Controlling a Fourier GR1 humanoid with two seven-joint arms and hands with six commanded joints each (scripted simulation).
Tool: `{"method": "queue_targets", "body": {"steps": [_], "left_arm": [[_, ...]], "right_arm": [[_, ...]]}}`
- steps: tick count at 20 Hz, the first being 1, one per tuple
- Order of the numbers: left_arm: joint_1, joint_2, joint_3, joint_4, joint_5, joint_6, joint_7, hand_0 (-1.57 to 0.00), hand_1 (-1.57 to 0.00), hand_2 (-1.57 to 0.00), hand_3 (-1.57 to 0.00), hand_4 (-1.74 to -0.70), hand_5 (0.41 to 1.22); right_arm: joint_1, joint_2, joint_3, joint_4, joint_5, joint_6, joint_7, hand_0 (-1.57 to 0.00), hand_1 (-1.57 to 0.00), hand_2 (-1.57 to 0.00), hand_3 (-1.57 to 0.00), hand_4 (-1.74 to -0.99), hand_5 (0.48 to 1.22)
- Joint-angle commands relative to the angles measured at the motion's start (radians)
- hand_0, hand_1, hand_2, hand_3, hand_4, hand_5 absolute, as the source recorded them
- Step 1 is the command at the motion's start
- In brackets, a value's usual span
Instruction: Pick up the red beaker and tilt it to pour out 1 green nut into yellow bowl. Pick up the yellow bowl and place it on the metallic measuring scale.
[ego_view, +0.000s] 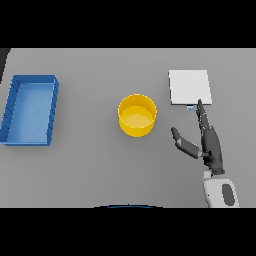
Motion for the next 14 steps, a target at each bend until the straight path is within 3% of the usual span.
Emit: {"method": "queue_targets", "body": {"steps": [1, 6, 9, 14], "left_arm": [[0.034, 0.021, 0.024, -0.029, 0.039, 0.041, 0.033, -1.57, -1.57, -1.57, -1.41, -1.74, 1.221], [0.308, 0.099, 0.095, -0.259, 0.241, 0.201, 0.187, -1.57, -1.57, -1.57, -1.46, -1.74, 1.221], [0.481, 0.148, 0.083, -0.469, 0.304, 0.296, 0.309, -1.57, -1.57, -1.57, -1.45, -1.74, 1.221], [0.725, 0.211, 0.055, -0.734, 0.386, 0.41, 0.414, -1.57, -1.57, -1.57, -1.45, -1.74, 1.221]], "right_arm": [[-0.004, 0.003, 0.004, 0.004, -0.005, 0.008, 0.001, 0.0, 0.0, 0.0, 0.0, -1.217, 0.595], [0.007, -0.021, 0.013, 0.003, 0.021, 0.012, -0.011, 0.0, 0.0, 0.0, 0.0, -1.21, 0.631], [0.0, -0.017, 0.025, -0.007, 0.034, 0.011, 0.023, 0.0, 0.0, 0.0, 0.0, -1.206, 0.653], [0.01, -0.014, 0.03, -0.011, 0.036, 0.012, 0.015, 0.0, 0.0, 0.0, 0.0, -1.218, 0.664]]}}
